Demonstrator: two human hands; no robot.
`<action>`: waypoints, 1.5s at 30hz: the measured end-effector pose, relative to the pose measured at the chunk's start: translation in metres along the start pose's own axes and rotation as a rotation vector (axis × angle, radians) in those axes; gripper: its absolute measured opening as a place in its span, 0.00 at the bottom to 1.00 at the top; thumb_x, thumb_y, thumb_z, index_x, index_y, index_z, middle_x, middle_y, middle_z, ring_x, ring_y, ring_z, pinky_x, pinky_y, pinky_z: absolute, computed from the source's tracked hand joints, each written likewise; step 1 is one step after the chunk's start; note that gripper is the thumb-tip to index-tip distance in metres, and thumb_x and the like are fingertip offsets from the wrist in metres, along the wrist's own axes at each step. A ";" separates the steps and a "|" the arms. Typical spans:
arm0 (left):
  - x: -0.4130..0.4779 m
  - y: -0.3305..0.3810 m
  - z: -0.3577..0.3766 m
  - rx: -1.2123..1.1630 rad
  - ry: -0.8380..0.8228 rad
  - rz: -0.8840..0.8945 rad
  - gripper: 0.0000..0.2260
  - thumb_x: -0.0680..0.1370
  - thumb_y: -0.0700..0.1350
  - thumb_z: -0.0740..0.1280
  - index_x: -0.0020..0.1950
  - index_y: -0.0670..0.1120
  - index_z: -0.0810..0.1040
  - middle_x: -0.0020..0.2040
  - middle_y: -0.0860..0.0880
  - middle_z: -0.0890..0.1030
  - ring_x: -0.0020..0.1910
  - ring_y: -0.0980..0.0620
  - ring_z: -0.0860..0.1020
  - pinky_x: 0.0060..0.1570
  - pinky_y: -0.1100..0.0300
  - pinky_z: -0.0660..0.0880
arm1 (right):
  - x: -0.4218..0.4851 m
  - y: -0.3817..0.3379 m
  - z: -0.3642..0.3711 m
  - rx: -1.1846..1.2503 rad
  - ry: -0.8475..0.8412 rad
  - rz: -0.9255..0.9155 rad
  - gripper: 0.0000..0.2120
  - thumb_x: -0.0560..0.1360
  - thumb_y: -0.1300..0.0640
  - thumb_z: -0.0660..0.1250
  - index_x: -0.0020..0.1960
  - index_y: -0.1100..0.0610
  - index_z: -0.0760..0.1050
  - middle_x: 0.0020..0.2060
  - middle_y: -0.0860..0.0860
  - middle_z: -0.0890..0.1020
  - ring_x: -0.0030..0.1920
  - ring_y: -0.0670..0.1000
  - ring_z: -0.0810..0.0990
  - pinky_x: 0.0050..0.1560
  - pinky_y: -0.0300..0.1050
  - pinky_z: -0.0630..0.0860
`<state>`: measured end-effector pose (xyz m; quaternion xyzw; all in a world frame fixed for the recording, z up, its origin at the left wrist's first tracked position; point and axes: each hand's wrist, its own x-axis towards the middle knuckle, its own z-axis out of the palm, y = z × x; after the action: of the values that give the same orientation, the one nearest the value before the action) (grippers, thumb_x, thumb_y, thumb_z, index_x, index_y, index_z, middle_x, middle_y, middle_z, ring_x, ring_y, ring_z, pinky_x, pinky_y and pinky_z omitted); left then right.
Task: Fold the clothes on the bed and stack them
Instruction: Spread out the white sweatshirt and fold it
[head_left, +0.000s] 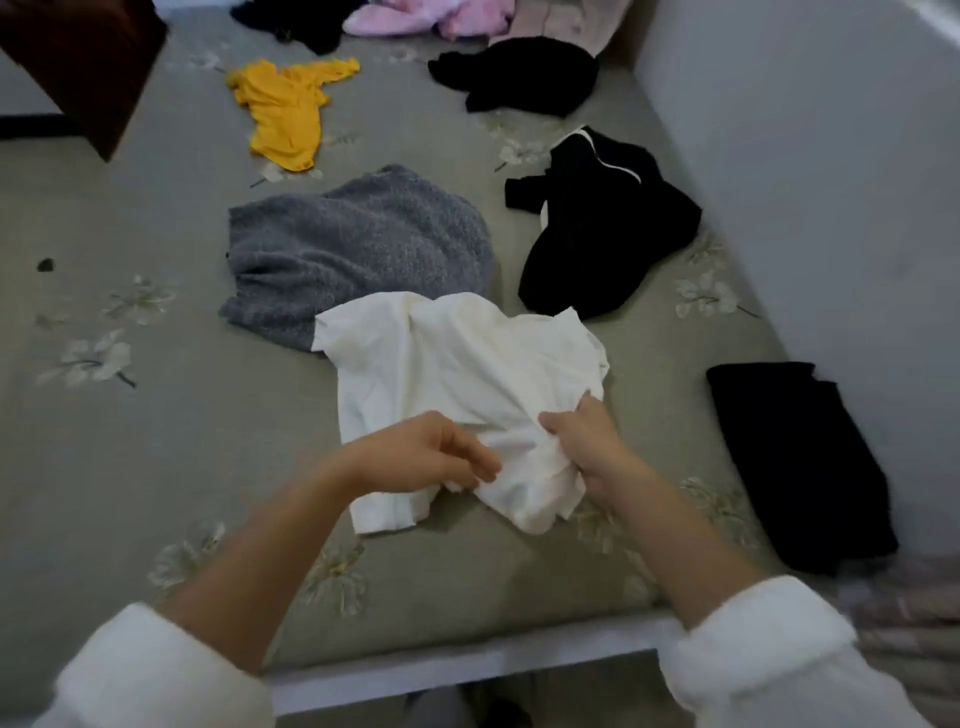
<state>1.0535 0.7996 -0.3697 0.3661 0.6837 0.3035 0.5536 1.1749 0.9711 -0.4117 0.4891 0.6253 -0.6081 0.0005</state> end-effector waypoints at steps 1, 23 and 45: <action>-0.005 0.007 -0.003 -0.014 0.116 -0.010 0.11 0.75 0.37 0.66 0.52 0.49 0.83 0.47 0.55 0.85 0.48 0.58 0.82 0.57 0.60 0.77 | -0.014 0.002 -0.012 -0.189 -0.020 -0.088 0.28 0.76 0.60 0.64 0.73 0.60 0.59 0.68 0.55 0.70 0.65 0.58 0.71 0.65 0.50 0.69; 0.049 0.058 0.163 0.335 -0.238 -0.376 0.33 0.76 0.35 0.62 0.75 0.57 0.56 0.58 0.43 0.71 0.45 0.43 0.81 0.38 0.54 0.82 | -0.228 0.086 -0.099 -1.346 -0.367 -0.538 0.34 0.70 0.70 0.66 0.71 0.56 0.58 0.53 0.59 0.77 0.47 0.61 0.79 0.36 0.46 0.68; -0.188 0.187 -0.051 -1.028 0.834 0.585 0.04 0.77 0.37 0.63 0.43 0.41 0.76 0.37 0.46 0.84 0.40 0.50 0.84 0.43 0.58 0.81 | -0.222 -0.176 -0.156 -0.687 0.232 -0.921 0.10 0.67 0.56 0.73 0.33 0.46 0.75 0.29 0.43 0.77 0.31 0.40 0.74 0.29 0.32 0.66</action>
<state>1.0563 0.7442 -0.1052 0.0812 0.4830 0.8367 0.2450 1.2760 0.9929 -0.1054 0.2019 0.9307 -0.2507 -0.1738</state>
